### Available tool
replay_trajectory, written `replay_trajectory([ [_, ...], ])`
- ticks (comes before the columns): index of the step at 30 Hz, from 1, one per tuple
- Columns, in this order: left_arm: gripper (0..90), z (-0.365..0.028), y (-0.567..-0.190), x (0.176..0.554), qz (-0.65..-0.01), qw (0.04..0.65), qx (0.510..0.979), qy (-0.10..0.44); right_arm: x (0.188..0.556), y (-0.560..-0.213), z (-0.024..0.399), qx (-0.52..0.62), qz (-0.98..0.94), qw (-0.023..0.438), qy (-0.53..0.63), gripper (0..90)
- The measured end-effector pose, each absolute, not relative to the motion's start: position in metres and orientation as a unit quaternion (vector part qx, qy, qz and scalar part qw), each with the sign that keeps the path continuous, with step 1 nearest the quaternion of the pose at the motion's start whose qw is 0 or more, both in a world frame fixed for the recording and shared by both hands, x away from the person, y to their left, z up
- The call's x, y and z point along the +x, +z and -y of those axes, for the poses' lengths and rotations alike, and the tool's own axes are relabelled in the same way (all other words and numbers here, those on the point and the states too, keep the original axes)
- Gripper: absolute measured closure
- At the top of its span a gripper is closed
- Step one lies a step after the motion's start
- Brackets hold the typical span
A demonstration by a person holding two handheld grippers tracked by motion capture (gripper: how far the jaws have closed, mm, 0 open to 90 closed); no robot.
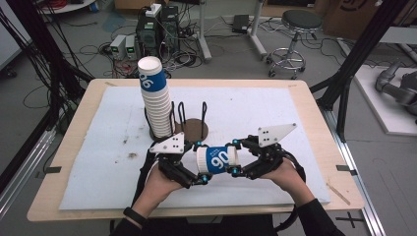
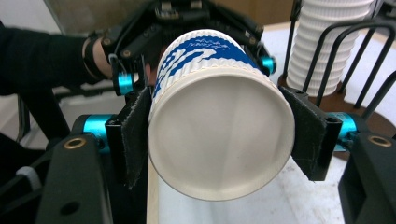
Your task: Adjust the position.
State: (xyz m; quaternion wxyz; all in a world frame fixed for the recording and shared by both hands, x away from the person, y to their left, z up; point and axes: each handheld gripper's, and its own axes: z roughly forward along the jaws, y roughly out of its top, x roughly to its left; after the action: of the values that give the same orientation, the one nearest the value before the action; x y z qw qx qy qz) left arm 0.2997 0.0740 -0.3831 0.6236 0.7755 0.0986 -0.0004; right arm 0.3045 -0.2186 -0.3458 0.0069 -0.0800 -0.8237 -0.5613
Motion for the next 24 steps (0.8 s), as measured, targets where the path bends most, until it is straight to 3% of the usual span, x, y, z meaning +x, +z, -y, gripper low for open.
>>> replay_trajectory([
  [4,9.6,-0.074,-0.384,0.300,-0.098,0.637,0.765,-0.010,0.306,-0.345,0.223,-0.079,0.811,0.019,-0.580,30.7],
  [10,18.8,-0.079,-0.377,0.299,-0.082,0.634,0.769,-0.010,0.306,-0.348,0.222,-0.075,0.815,0.024,-0.574,30.6],
  [13,21.2,-0.077,-0.370,0.298,-0.074,0.609,0.790,-0.001,0.305,-0.348,0.221,-0.068,0.826,0.017,-0.560,29.7],
  [16,21.6,-0.075,-0.365,0.297,-0.064,0.573,0.817,0.012,0.302,-0.344,0.217,-0.068,0.850,-0.004,-0.523,22.9],
  [24,22.0,-0.069,-0.355,0.293,-0.046,0.491,0.869,0.035,0.294,-0.339,0.201,-0.033,0.896,-0.045,-0.441,22.3],
])
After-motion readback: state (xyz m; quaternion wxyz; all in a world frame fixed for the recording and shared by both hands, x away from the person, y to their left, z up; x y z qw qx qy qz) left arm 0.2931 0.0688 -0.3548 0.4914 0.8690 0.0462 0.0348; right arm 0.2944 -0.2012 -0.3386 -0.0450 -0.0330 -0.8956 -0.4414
